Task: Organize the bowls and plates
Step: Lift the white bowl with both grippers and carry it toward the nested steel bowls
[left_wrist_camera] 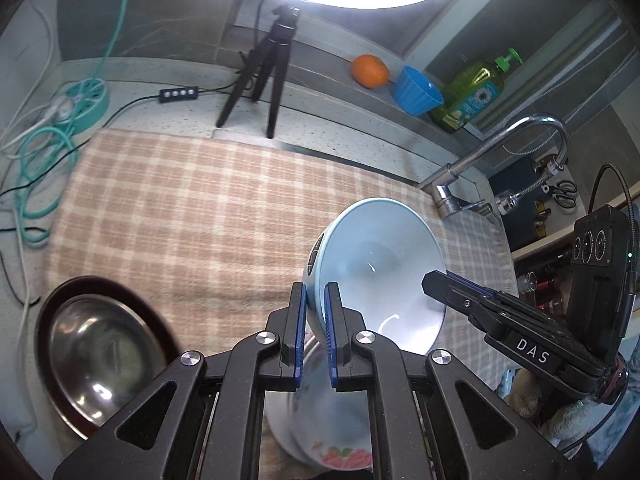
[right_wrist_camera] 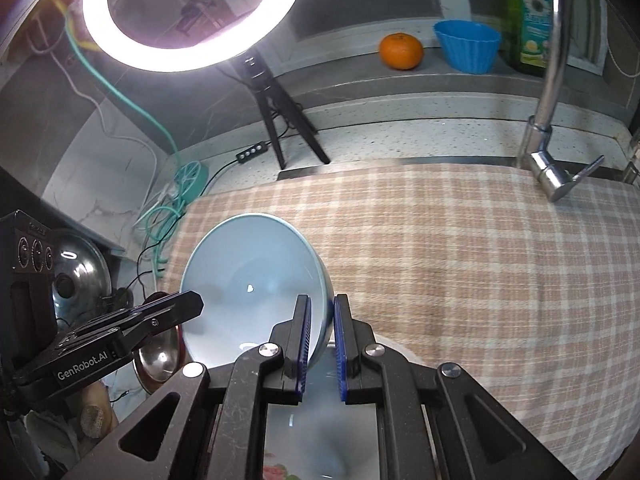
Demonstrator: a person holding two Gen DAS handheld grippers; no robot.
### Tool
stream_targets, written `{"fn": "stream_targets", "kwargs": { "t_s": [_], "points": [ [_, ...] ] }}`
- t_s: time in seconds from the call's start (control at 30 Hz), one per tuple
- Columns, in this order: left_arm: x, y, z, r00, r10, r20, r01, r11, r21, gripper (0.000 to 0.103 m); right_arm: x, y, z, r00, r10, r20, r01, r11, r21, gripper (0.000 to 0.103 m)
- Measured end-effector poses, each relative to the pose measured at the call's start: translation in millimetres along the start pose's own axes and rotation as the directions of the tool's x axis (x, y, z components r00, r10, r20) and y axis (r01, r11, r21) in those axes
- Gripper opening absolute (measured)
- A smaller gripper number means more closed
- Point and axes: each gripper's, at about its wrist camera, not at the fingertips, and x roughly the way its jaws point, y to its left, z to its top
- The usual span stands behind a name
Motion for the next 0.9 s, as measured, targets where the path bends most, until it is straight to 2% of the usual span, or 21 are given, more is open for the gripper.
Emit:
{"fn": "stream_targets", "kwargs": {
  "t_s": [0.43,0.9],
  "points": [
    [-33,41,-15,0.999,0.027,0.039,-0.025,0.998,-0.062,0.007,18,52,-11,0.999,0.040,-0.025,-0.042,0.997,-0.069,0.010],
    [-55,71,-30,0.996,0.059,0.064,-0.052,0.992,-0.115,0.007,27,91,-19,0.997,0.064,-0.048,-0.070,0.989,-0.130,0.010]
  ]
}}
